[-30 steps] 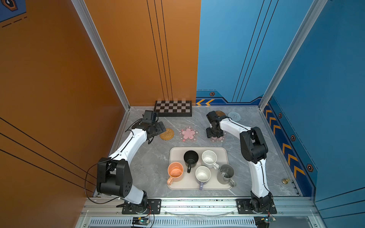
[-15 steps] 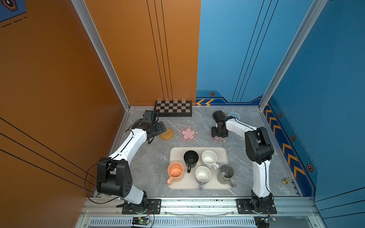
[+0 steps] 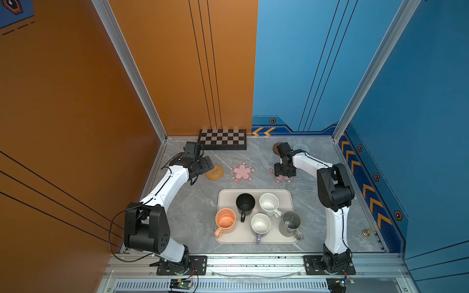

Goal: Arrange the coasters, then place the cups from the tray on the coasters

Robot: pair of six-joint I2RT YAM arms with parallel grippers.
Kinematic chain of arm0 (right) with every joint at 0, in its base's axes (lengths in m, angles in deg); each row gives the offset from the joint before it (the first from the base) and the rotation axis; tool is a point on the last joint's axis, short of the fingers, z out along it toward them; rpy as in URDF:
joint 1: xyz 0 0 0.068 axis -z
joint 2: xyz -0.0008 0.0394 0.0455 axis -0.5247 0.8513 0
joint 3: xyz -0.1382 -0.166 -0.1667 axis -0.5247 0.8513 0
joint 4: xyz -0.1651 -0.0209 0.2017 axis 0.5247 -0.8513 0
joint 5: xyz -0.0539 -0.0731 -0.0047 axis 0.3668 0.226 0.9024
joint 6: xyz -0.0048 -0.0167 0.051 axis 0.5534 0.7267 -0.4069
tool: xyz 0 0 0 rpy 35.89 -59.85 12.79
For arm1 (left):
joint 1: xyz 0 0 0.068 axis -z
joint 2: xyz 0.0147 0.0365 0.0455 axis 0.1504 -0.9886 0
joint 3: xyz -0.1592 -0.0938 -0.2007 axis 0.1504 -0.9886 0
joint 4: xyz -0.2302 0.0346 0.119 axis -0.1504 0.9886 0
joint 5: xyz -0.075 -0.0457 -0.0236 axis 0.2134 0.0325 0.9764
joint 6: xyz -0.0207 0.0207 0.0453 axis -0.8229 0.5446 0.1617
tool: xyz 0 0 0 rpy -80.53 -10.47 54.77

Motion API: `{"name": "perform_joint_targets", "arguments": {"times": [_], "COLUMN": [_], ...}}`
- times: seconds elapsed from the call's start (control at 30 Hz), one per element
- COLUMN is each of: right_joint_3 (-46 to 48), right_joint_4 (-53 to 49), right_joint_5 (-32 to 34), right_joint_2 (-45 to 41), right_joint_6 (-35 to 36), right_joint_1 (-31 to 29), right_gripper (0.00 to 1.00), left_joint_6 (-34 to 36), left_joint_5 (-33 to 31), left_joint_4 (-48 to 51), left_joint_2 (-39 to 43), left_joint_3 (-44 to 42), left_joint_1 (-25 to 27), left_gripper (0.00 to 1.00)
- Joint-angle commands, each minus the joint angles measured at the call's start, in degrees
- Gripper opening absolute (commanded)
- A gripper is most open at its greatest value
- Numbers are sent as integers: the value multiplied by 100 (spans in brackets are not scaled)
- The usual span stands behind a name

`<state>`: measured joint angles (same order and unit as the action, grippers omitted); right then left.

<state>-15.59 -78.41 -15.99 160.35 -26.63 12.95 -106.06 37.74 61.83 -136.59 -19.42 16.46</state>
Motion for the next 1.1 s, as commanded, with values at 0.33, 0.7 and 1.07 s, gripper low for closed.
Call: {"name": "perform_joint_targets", "arguments": {"times": [0.33, 0.7, 1.07], "right_joint_3": [-413, -638, -629], "right_joint_4": [-312, -525, -711], "right_joint_5": [-163, -111, 276], "right_joint_2": [132, 449, 514], "right_joint_6": [144, 158, 326], "right_joint_1": [-371, -371, -381], "right_gripper": [70, 70, 69], "left_joint_6": [10, 6, 2], "left_joint_5": [24, 34, 25], "left_joint_4": [24, 23, 29], "left_joint_2": [124, 98, 66], "left_joint_3": [-34, -50, -45], "left_joint_1": [-61, -79, -88], "left_gripper": [98, 98, 98]}}
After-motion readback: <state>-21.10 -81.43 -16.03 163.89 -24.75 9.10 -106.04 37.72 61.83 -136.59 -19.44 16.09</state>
